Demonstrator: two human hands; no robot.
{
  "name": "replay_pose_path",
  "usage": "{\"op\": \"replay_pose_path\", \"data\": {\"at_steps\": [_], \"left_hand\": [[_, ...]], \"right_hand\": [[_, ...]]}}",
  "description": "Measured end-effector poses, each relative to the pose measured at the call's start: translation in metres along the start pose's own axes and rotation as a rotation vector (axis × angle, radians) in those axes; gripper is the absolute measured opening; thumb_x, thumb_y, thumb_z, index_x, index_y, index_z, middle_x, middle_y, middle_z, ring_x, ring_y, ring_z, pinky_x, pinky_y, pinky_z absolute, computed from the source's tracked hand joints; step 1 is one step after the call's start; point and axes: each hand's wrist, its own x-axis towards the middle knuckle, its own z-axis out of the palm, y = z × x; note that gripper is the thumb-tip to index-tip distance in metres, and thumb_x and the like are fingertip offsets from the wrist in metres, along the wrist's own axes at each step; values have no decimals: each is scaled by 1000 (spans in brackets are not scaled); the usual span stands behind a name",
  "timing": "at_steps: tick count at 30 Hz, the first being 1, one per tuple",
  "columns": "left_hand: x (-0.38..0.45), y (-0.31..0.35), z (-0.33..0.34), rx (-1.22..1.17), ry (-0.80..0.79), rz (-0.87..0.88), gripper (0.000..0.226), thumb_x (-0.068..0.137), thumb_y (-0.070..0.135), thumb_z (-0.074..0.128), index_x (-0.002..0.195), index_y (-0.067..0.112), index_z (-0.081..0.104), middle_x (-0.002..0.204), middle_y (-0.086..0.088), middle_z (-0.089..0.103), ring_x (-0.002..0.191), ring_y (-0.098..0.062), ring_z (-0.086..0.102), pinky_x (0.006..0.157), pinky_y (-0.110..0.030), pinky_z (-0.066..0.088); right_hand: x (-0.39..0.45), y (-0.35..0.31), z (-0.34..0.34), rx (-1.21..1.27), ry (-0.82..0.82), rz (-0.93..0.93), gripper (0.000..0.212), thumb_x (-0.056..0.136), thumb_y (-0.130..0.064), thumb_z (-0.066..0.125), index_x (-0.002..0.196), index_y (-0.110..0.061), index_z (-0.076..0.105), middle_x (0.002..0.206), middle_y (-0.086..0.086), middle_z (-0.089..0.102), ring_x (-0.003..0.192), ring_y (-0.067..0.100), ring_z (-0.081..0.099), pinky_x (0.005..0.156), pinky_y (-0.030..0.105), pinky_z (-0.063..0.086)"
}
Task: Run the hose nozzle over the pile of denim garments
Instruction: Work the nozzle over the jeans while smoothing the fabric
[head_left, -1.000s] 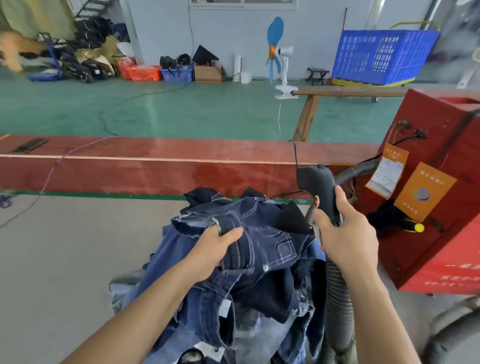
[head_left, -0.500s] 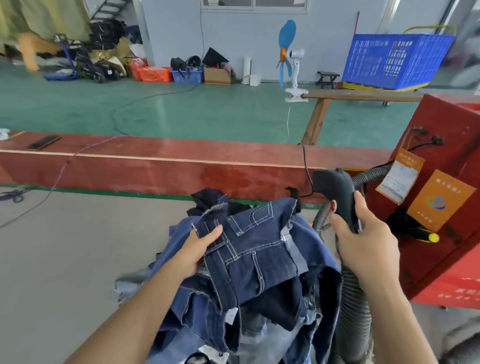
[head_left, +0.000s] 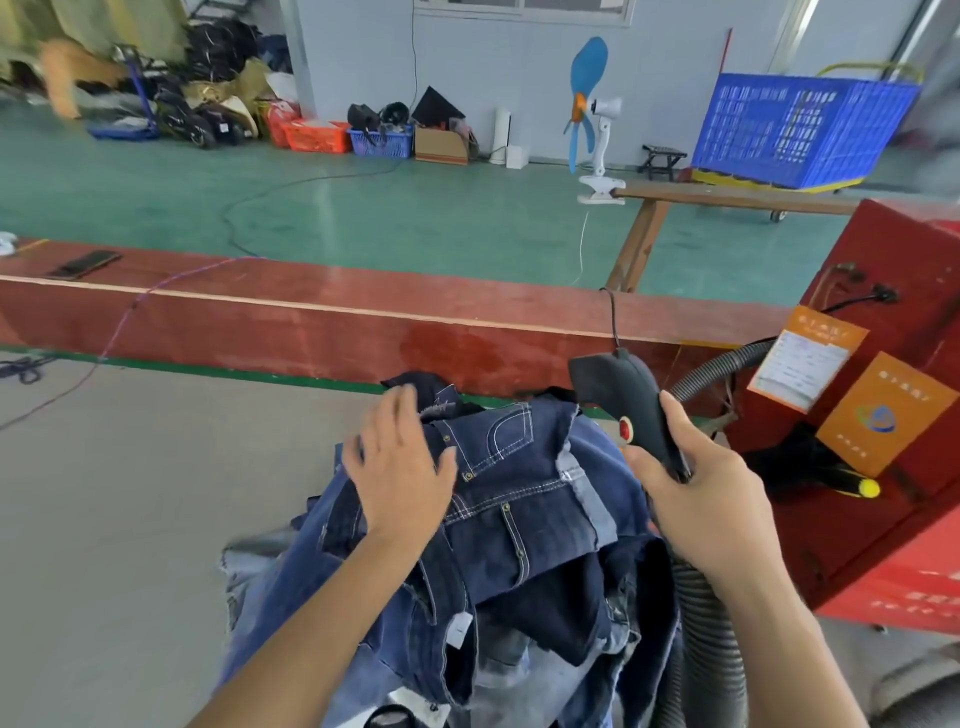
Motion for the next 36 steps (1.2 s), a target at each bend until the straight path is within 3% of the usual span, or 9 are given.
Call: {"op": "replay_pose_path", "data": {"at_steps": [2, 4, 5, 10, 12, 14, 21, 27, 36], "left_hand": [[-6, -5, 8, 13, -252, 228, 86, 86, 66, 48, 153, 20, 19, 162, 1, 10, 149, -22, 6, 114, -59, 8], [-15, -14, 26, 29, -648, 149, 98, 79, 83, 35, 155, 32, 1, 162, 9, -9, 149, -19, -13, 113, -62, -6], [-18, -17, 33, 13, -736, 85, 101, 75, 86, 35, 153, 37, -4, 161, 11, -12, 148, -19, -15, 113, -62, -8], [-11, -24, 45, -122, -671, 36, 108, 59, 94, 38, 151, 46, 6, 161, 12, -10, 146, -19, -21, 108, -65, -14], [-8, -31, 44, -224, -563, -36, 104, 57, 93, 35, 149, 48, 19, 161, 12, -10, 145, -19, -24, 107, -68, -13], [-12, -39, 45, -164, -566, -38, 99, 62, 90, 41, 149, 50, 14, 160, 10, -16, 143, -22, -29, 107, -67, -15], [-20, -45, 54, -164, -700, -53, 125, 57, 89, 51, 151, 38, -12, 159, 8, -24, 144, -24, -28, 112, -60, -11], [-26, -48, 58, -197, -677, -52, 128, 55, 89, 54, 151, 37, -13, 158, 9, -25, 143, -23, -29, 113, -57, -12], [-27, -44, 58, -160, -660, -54, 127, 57, 90, 52, 152, 35, -12, 159, 8, -24, 144, -24, -28, 113, -57, -13]], "right_hand": [[-2, -1, -2, -5, -16, -28, 61, 86, -48, 62, 140, -55, 35, 79, -25, 60, 78, 9, 62, 67, 32, 46], [-7, -4, -2, -28, -45, -62, 61, 85, -47, 62, 137, -59, 34, 79, -26, 60, 78, 7, 63, 69, 32, 50], [-10, -6, -1, -38, -68, -73, 60, 84, -48, 62, 136, -62, 34, 80, -25, 61, 78, 7, 64, 72, 33, 51], [-22, -8, 9, -158, -231, -151, 61, 84, -48, 62, 135, -63, 32, 106, -21, 66, 92, 10, 64, 77, 25, 48], [-26, -10, 13, -267, -312, -188, 62, 87, -51, 59, 137, -64, 25, 93, -30, 61, 77, -2, 58, 63, 13, 42], [-28, -11, 18, -340, -369, -224, 62, 88, -53, 57, 137, -65, 21, 80, -28, 60, 64, -6, 55, 57, 11, 43], [-33, -15, 30, -497, -470, -241, 62, 92, -53, 50, 142, -61, 14, 89, -18, 66, 72, 0, 58, 69, 20, 50], [-31, -15, 34, -528, -473, -263, 63, 92, -52, 50, 141, -63, 11, 69, -21, 57, 56, -4, 49, 62, 17, 45], [-30, -18, 51, -614, -454, -310, 63, 93, -52, 50, 141, -63, 11, 78, -20, 56, 77, 6, 59, 67, 22, 47]]}}
